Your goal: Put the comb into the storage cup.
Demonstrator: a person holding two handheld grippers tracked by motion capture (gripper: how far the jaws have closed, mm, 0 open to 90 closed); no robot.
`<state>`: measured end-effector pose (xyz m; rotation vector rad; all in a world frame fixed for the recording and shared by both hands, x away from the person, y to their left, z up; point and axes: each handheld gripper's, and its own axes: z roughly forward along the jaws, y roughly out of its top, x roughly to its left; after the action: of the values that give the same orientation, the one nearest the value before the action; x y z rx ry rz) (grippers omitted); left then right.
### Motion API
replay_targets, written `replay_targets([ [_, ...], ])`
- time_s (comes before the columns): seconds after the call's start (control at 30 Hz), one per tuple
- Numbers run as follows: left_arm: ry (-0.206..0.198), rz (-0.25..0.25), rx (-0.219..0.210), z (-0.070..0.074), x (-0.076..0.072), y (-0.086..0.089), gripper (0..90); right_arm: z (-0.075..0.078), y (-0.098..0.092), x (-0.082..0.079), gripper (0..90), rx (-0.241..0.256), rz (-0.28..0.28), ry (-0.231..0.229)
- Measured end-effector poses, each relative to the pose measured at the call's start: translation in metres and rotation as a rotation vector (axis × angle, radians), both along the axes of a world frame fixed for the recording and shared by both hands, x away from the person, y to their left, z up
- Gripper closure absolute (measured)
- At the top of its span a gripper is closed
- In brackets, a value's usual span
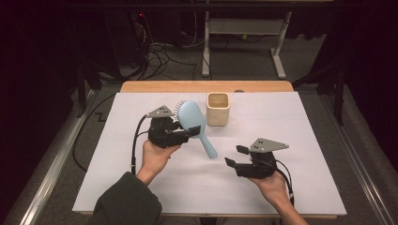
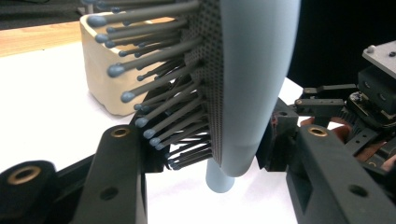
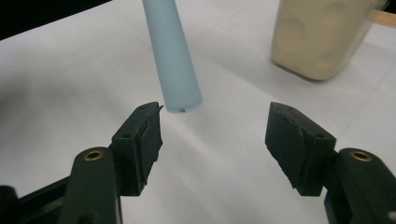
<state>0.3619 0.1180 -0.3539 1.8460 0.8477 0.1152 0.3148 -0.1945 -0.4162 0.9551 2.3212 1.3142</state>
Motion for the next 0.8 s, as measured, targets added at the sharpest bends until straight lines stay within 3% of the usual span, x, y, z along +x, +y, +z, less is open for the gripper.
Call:
replay_targets([
  [0.27,-0.015,0.016,-0.001,0.008,0.004,0.004,54.0,0.000,-0.026,-0.003,35.2,0.022,-0.039,0.003],
  [0.53,-0.018,0.034,0.004,0.009,0.008,0.007,54.0,-0.006,-0.048,-0.012,32.4,0.027,-0.064,-0.039],
  [0.8,-0.016,0.047,0.001,0.011,0.010,0.010,53.9,-0.018,-0.077,-0.024,32.2,0.036,-0.140,-0.053],
])
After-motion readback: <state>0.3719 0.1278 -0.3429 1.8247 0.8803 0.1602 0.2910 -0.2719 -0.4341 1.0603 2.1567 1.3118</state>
